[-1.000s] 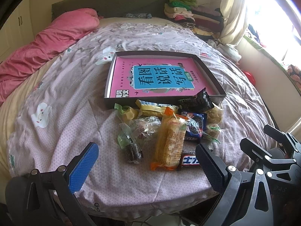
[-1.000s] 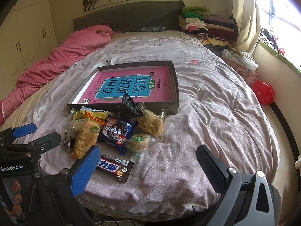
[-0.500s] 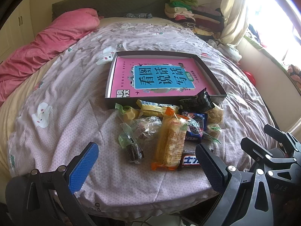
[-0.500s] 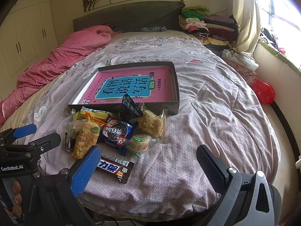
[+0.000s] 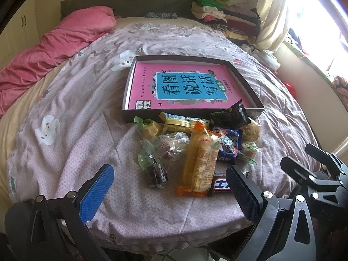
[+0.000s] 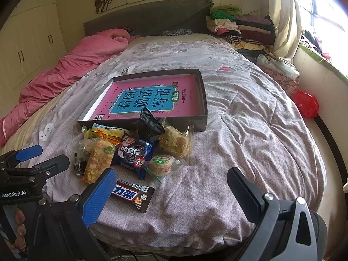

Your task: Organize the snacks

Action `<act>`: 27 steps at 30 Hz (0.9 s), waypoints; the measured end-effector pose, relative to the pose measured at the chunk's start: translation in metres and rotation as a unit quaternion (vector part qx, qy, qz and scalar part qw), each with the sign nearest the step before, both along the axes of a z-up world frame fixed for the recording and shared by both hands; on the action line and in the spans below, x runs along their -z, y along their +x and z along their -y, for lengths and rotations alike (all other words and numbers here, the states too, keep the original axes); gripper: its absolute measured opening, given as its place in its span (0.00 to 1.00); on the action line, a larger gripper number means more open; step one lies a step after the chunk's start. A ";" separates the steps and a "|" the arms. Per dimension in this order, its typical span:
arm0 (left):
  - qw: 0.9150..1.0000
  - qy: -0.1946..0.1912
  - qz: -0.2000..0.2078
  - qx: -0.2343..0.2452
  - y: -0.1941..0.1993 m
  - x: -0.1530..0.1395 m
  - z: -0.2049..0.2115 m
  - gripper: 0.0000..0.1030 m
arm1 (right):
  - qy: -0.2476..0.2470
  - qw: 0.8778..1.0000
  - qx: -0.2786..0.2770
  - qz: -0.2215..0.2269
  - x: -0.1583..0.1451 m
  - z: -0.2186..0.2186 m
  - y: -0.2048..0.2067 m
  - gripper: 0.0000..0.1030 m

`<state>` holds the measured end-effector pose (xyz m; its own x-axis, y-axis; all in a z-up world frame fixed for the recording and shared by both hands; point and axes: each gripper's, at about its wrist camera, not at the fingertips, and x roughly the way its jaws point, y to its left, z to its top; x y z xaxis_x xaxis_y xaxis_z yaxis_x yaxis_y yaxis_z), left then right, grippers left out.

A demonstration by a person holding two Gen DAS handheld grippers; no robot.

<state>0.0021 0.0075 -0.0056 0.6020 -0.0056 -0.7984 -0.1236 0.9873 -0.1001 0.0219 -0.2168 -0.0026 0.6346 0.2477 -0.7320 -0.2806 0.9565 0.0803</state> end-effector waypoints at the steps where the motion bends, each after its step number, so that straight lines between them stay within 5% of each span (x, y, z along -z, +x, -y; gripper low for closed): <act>1: 1.000 -0.002 -0.002 -0.002 0.001 0.001 -0.001 0.99 | 0.001 1.000 0.001 -0.001 0.001 0.001 0.002 0.99; 15: 0.997 -0.023 -0.050 -0.045 0.017 0.031 -0.039 0.99 | 0.016 1.000 0.014 -0.021 0.014 0.009 0.021 0.99; 27: 0.995 -0.043 -0.084 -0.025 0.034 0.060 -0.041 0.93 | 0.024 0.998 0.026 -0.043 0.028 0.018 0.035 0.99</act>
<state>0.0363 0.0487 -0.0652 0.4619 -0.0509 -0.8855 -0.1952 0.9680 -0.1575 0.0573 -0.2348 -0.0309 0.5824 0.2523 -0.7728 -0.2198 0.9641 0.1491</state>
